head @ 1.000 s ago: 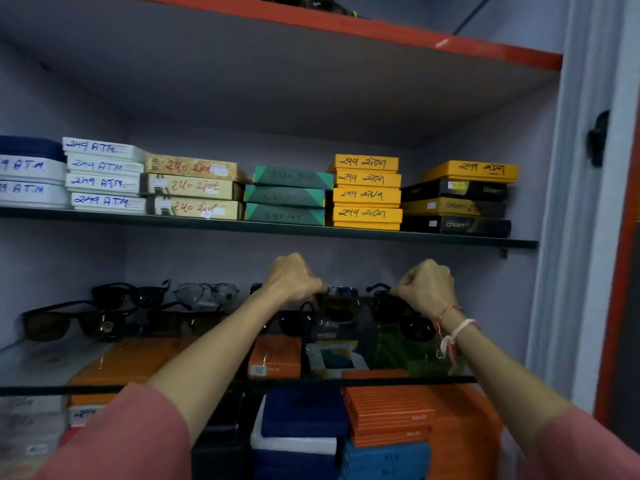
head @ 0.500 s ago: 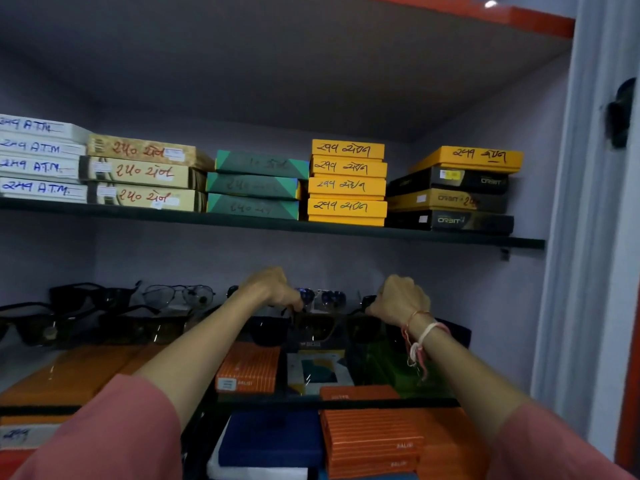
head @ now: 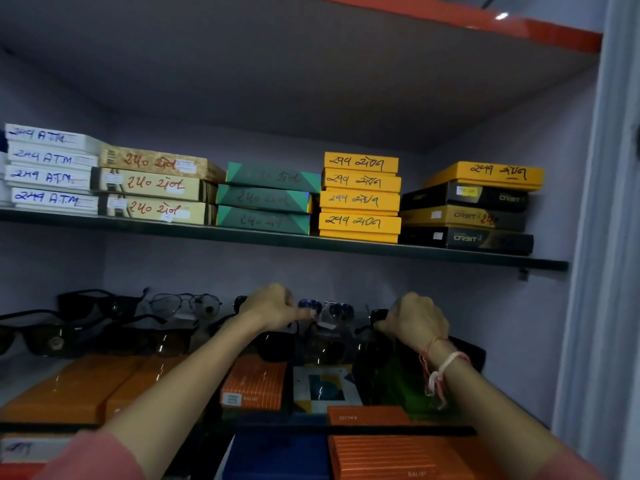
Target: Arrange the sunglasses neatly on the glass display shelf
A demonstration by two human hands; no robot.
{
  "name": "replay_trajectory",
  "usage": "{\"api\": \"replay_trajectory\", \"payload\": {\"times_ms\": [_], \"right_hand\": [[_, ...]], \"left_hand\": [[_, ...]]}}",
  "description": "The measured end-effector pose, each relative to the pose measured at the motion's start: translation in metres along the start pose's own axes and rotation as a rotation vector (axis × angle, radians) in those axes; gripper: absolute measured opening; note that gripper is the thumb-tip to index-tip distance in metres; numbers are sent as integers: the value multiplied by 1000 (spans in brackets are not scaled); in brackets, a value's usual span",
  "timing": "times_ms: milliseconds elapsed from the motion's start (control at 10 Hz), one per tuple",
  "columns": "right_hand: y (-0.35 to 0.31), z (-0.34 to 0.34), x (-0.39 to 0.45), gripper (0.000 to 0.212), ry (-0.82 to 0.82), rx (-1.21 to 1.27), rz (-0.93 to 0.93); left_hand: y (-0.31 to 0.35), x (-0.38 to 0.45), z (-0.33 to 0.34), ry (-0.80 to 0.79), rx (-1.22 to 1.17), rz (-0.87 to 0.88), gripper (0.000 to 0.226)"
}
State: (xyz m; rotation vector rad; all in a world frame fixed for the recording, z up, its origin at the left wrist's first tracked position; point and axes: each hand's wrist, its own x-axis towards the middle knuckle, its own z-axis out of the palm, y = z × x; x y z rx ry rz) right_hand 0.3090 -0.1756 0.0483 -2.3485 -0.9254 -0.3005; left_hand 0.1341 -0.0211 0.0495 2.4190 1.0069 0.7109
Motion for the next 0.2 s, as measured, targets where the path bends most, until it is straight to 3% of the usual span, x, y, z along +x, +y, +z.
{"api": "replay_trajectory", "payload": {"times_ms": [100,200], "right_hand": [[0,-14,-27,21,57,137,-99],[1,-37,-68,26,79,268,-157]], "left_hand": [[-8,-47,-23,126,-110,196,33],[-21,-106,-44,170,-164,443,30]]}}
